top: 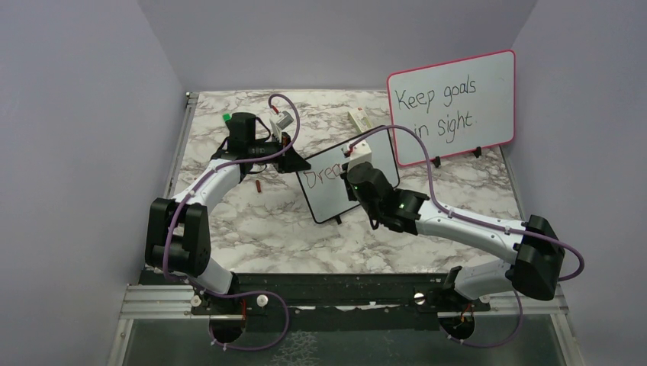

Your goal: Write a sentence on the whiteboard

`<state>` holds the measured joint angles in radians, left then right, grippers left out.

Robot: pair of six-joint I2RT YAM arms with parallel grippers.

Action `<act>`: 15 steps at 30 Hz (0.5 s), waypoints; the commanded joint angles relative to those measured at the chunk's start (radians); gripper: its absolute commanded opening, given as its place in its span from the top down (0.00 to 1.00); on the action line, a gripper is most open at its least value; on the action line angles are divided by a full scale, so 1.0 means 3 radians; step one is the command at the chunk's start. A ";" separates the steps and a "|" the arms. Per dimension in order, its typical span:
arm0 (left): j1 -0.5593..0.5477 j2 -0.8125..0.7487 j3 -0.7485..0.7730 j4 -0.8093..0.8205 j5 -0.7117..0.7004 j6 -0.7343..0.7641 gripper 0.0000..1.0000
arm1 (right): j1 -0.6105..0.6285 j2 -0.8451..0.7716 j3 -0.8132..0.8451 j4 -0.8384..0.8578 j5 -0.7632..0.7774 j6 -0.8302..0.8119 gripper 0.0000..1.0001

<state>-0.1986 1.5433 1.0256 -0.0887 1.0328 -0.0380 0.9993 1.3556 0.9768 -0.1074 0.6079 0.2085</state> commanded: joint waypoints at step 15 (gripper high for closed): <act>-0.0148 0.0222 -0.0121 -0.0471 -0.0426 0.0300 1.00 | -0.0026 -0.0069 -0.0156 -0.0325 -0.0064 0.0189 0.99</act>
<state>-0.1986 1.5455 1.0306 -0.0978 1.0313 -0.0322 0.9993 1.3460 0.9543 -0.1623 0.5896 0.2466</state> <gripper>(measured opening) 0.026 0.156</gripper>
